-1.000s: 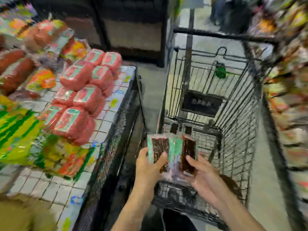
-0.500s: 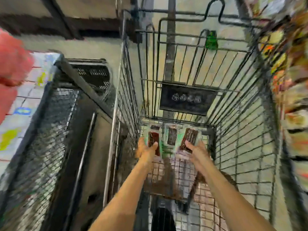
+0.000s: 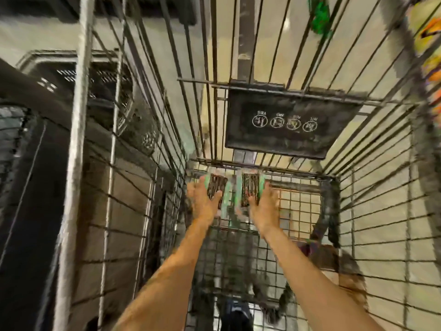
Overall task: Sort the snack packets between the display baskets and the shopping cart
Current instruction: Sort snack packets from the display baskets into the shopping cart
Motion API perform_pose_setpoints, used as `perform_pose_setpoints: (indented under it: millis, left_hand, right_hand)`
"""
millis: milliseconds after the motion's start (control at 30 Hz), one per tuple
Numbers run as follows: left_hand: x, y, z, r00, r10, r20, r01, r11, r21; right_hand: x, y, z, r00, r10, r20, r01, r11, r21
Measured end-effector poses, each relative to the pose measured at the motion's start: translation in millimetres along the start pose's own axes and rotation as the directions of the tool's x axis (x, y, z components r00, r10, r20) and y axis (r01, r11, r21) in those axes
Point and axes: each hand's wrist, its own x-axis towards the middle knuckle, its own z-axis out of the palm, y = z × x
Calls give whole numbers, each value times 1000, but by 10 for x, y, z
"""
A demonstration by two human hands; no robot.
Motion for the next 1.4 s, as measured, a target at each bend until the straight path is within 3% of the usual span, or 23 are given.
perform_pose_setpoints:
  millis: [133,200,300,367,433,600,700,833,933,1233,1400]
  left_hand:
    - [13,-77,54,1000,-30,5,30,999,16]
    - [-11,-72,44,1000,-28,-12,28,999,31]
    - [-134,-2,-34,996,-84,-22,84,996,-15]
    - [-300,110,-141,992,-113,-55,108,991,-74]
    - [-556,270,-300,992,-108,-71,97,985,-143]
    - [-1530,608,-893,982,171,-75,-184,956,-227]
    - [-2229,554,-1353,944,293,-152,-318,930,-183]
    - [-3344,242,-2079,868,449,-214,-485,859,-163]
    - [-4075,-147,-2581,858,463,-224,-494,863,-107]
    - [-6282,-1824,-3414,858,201,-473,-299,944,-142]
    - [-7118,-2261,-3421,764,78,-640,-202,972,-123]
  right_hand:
    - [-33,48,104,996,-80,40,82,994,-66]
    - [-76,7,118,998,-69,-14,66,991,-117]
    - [-140,-50,16,999,31,26,-33,998,56]
    - [-284,-110,-107,997,77,16,-78,994,80]
    - [-521,-192,-275,1000,19,-1,-19,996,88]
    - [-1451,-588,-777,946,-320,62,321,947,-16]
    - [-2172,-908,-1109,904,-412,115,406,911,73]
    - [-3171,-1129,-1476,823,-530,203,528,846,71]
    - [-3794,-1214,-1618,764,-575,293,577,812,88]
    - [-5756,-1218,-1244,468,-659,588,732,662,160]
    - [-6387,-1274,-955,275,-668,692,795,562,227]
